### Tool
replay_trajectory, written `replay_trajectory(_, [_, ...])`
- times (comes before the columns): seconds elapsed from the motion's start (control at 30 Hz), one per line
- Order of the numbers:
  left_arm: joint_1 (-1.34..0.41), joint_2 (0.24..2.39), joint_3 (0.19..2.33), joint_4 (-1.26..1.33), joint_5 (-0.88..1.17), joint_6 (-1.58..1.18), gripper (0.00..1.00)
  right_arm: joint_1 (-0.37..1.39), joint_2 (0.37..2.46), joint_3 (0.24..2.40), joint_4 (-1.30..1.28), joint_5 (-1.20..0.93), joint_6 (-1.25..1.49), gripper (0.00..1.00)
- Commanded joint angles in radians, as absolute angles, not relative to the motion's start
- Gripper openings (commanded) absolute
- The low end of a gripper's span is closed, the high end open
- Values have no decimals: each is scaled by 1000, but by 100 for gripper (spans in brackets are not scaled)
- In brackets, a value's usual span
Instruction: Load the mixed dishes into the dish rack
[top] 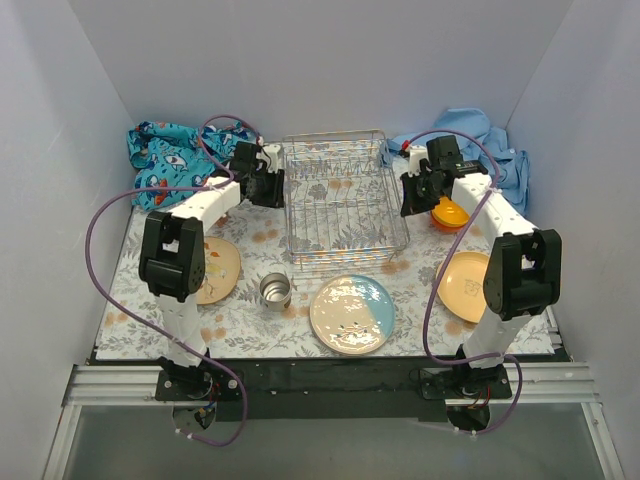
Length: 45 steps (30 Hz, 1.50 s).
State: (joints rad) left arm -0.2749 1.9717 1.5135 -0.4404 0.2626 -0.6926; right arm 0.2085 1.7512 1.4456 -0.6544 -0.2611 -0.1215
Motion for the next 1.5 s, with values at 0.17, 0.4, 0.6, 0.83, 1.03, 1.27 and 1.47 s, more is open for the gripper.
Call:
replay_trajectory(0.17, [-302, 1770, 1419, -426, 80, -670, 69, 239, 1720, 1457, -747, -256, -143, 33])
replay_trajectory(0.4, [-282, 1643, 1431, -532, 31, -611, 79, 218, 1666, 1500, -770, -239, -144, 55])
replay_trajectory(0.6, [-276, 1487, 1439, -747, 107, -523, 82, 216, 1600, 1474, -756, -207, -173, 61])
replay_trajectory(0.83, [-221, 1310, 1301, -969, 241, -414, 74, 218, 1566, 1509, -741, -296, -221, 60])
replay_trajectory(1.03, [-221, 1278, 1206, -1094, 546, -298, 68, 221, 1546, 1480, -738, -379, -224, 57])
replay_trajectory(1.27, [-284, 1402, 1101, -948, 509, -390, 55, 224, 1500, 1428, -721, -379, -250, 56])
replay_trajectory(1.47, [-316, 1483, 1098, -910, 488, -393, 54, 224, 1477, 1402, -716, -364, -262, 57])
